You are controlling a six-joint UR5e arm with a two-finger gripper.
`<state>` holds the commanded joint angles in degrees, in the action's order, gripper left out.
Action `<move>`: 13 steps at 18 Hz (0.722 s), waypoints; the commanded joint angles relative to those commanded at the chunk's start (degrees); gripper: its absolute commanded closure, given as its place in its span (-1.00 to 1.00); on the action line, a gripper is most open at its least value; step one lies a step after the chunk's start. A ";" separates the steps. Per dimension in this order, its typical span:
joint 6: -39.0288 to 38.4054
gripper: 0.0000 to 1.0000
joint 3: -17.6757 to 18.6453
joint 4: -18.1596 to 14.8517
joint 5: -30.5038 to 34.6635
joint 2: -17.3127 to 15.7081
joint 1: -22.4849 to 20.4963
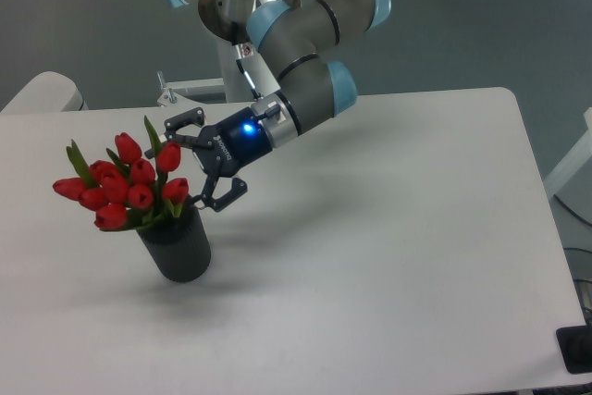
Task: Insert the flowers into the vase
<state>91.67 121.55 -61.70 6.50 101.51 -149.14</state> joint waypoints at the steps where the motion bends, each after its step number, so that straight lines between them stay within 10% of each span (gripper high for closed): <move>1: 0.09 -1.00 -0.35 0.00 -0.09 0.00 -1.05; 9: -0.79 -1.00 -7.55 -0.26 1.83 2.02 -6.15; 13: -0.53 -1.00 -15.01 -0.26 23.05 5.35 -10.29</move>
<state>91.14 106.54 -61.96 29.56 106.87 -159.43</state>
